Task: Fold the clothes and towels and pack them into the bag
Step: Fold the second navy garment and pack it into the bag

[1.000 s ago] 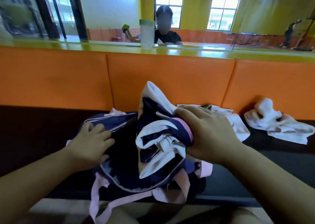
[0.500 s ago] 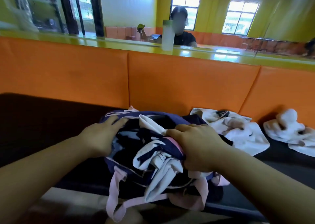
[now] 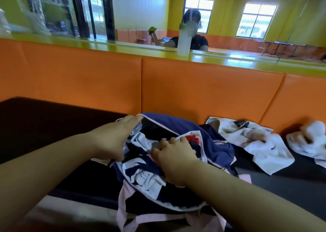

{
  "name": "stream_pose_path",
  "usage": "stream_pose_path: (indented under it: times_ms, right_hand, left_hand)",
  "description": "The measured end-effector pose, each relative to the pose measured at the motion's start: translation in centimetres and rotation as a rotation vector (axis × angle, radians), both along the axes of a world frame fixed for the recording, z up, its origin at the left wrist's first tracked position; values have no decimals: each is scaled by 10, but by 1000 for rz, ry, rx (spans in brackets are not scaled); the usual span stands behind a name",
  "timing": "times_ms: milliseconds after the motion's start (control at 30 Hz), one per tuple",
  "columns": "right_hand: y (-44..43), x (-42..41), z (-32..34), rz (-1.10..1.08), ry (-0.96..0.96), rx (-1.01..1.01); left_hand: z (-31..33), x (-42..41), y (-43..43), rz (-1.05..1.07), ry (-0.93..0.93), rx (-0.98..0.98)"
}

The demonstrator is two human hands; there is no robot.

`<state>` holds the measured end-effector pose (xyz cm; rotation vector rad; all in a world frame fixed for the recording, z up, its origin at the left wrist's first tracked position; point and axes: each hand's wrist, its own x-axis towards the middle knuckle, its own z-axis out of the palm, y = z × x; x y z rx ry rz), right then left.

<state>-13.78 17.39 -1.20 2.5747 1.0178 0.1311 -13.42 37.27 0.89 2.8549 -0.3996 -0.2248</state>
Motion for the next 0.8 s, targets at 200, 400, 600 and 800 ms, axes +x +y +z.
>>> stream_pose_path:
  times_ms: [200,400,600,800]
  right_hand:
    - [12,15,0,-19,-63,-339]
    - [13,19,12,-9,-42,-123]
    - [25,14,-7,-25,49,226]
    - [24,12,-34,-100,201,344]
  left_hand:
    - [12,-6,-2,-1,59,-92]
    - [5,0,-12,-9,30,-85]
    - [6,2,-12,-8,79,-54]
    - [4,1,-11,13,117,-51]
